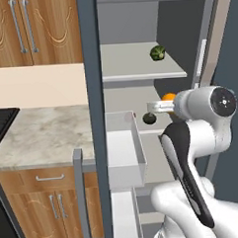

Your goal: Take the broccoli and orange from the highest rack and move them to the second highest rack where the bell pepper and squash are located, to maximize freezer space. Close the freezer door after rearranging.

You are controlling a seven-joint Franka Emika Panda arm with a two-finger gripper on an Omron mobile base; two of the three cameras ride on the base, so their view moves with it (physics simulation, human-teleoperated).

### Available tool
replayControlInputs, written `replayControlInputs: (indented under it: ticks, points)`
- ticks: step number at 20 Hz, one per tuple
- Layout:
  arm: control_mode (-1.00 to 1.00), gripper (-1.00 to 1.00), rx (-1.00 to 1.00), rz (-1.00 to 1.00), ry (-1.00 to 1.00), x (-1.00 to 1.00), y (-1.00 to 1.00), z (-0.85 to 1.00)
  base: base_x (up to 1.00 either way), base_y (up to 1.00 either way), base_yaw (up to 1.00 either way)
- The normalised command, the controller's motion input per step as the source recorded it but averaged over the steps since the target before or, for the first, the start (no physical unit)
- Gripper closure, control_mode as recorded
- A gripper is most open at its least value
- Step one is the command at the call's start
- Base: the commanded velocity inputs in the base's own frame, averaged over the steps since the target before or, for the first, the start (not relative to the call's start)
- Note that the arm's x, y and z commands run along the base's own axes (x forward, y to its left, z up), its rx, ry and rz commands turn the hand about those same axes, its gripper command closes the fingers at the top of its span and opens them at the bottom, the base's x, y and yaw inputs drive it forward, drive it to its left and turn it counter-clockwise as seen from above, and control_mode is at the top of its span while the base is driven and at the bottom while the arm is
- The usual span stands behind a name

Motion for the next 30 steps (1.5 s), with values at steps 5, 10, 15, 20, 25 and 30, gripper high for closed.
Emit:
replayControlInputs:
  ticks: [5,10,15,20,25,30]
  points:
    - [-1.0,1.0,0.0,-0.03,0.19,0.24,-0.03,-0.68,0.0,0.0,0.0]
    - [-1.0,1.0,0.02,-0.05,0.38,0.89,-0.01,-0.22,0.0,0.0,0.0]
    - [-1.0,1.0,0.0,0.0,-0.04,0.55,0.0,-0.37,0.0,0.0,0.0]
    - [-1.0,1.0,0.0,0.0,-0.36,0.45,0.0,-0.68,0.0,0.0,0.0]
    - [-1.0,1.0,0.0,0.0,0.0,0.59,0.0,-0.54,0.0,0.0,0.0]
    - [-1.0,1.0,0.04,0.0,0.05,0.67,0.0,-0.13,0.0,0.0,0.0]
